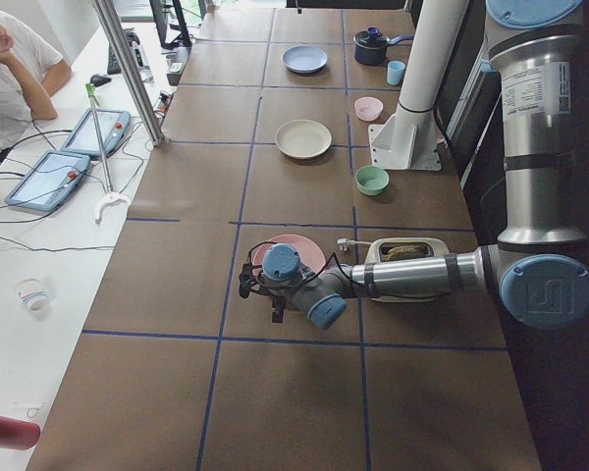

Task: Stack three plates with pink and blue

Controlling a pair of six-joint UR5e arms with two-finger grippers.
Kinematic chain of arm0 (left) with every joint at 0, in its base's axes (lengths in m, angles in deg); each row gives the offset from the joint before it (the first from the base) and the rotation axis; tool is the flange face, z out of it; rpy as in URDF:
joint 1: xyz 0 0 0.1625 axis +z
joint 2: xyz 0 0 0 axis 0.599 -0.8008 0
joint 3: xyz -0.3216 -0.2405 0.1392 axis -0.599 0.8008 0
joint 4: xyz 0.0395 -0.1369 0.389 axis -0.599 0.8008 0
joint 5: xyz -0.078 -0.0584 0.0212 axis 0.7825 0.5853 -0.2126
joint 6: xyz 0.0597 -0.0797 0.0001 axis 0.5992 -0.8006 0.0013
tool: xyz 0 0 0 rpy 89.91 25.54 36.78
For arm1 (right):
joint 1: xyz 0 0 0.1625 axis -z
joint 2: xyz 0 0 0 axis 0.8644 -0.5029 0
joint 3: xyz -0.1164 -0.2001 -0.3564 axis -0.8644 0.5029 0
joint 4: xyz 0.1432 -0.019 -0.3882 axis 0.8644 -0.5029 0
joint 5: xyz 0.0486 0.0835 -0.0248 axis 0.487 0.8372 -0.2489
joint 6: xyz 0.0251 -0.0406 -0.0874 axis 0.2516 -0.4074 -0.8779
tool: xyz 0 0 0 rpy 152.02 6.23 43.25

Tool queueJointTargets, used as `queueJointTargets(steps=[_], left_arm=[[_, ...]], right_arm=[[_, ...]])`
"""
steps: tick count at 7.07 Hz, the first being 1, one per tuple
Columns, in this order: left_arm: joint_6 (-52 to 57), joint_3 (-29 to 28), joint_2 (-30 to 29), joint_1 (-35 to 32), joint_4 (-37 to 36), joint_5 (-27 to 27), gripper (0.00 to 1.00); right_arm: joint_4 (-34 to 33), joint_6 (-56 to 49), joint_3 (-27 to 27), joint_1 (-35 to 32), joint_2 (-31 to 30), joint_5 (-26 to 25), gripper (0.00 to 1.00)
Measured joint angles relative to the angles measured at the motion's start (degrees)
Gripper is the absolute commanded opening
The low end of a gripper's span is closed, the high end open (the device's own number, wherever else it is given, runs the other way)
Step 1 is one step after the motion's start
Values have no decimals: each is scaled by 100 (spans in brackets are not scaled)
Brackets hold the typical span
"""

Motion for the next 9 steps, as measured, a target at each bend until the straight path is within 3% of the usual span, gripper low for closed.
queueJointTargets(steps=[2,3,7,9], left_arm=[[-347,-60,-34,411,155,-130,11],[-429,-74,-38,463,158,-142,1],[-636,-27,-55,485,173,29,0],[-1497,284,-324,480,158,427,0]], right_arm=[[0,-6,3,0,-5,0,100],[0,-8,4,0,-12,0,100],[0,-7,1,0,-25,0,100],[0,-1,0,0,-26,0,100]])
